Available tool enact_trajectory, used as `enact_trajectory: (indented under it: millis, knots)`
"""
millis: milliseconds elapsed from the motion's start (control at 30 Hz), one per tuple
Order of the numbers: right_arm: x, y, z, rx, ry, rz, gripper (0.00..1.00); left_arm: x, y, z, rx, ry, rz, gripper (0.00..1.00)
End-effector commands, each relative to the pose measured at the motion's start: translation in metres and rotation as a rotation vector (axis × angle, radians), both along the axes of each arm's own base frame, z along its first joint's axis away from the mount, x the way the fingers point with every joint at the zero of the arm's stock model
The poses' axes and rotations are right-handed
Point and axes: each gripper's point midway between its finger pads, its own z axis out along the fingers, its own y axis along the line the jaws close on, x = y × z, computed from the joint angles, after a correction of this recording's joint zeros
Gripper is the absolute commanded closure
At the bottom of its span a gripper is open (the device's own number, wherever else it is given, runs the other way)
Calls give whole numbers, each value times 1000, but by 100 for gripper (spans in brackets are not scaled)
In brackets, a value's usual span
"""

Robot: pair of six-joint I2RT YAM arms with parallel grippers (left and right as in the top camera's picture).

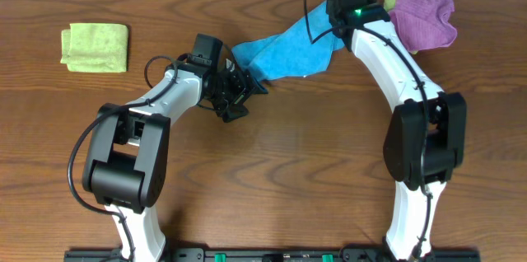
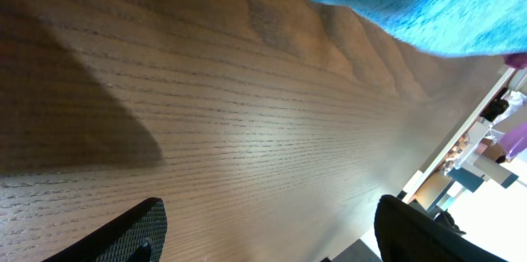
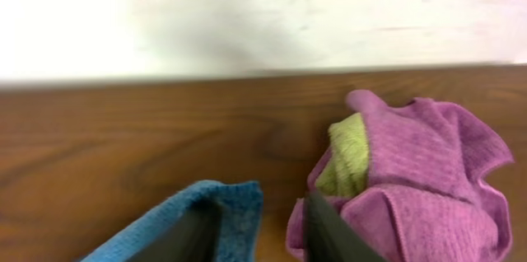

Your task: Fold the cloth

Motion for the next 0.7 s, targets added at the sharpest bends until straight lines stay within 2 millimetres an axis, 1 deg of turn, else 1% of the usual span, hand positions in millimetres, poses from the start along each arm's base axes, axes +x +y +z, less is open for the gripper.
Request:
enact_trajectory:
  millis: [0, 100, 167, 233, 300, 367, 400, 467, 533, 567, 633, 667]
  knots:
    - [-5, -12, 32, -48, -61, -72, 27, 8, 5, 10, -10, -37, 0, 18]
    - [-14, 0, 38, -52, -32, -43, 12, 12, 12, 10, -10, -38, 19, 18]
    - [-25, 13, 44, -59, -10, -16, 1, 16, 20, 10, -9, -40, 37, 18]
    - [-36, 24, 47, -64, 17, 12, 1, 20, 28, 11, -9, -41, 59, 18]
    - [-50, 38, 51, -61, 55, 52, 1, 26, 40, 11, -8, -43, 87, 18]
    - [-65, 45, 52, -58, 91, 60, 1, 31, 52, 11, -7, -44, 116, 19]
    - [-72, 44, 52, -50, 109, 53, 1, 33, 57, 11, -11, -43, 128, 18]
    - [-78, 39, 48, -42, 134, 27, 1, 35, 64, 13, -29, -41, 143, 19]
    - [-77, 26, 44, -45, 148, 2, 1, 37, 68, 15, -35, -48, 147, 19]
    - [-72, 18, 41, -41, 142, -16, 1, 37, 68, 16, -40, -55, 142, 19]
    - [-55, -4, 31, -30, 121, -65, 1, 38, 70, 19, -40, -68, 141, 19]
    - [-48, -16, 20, -29, 133, -71, 2, 38, 70, 21, -39, -76, 138, 19]
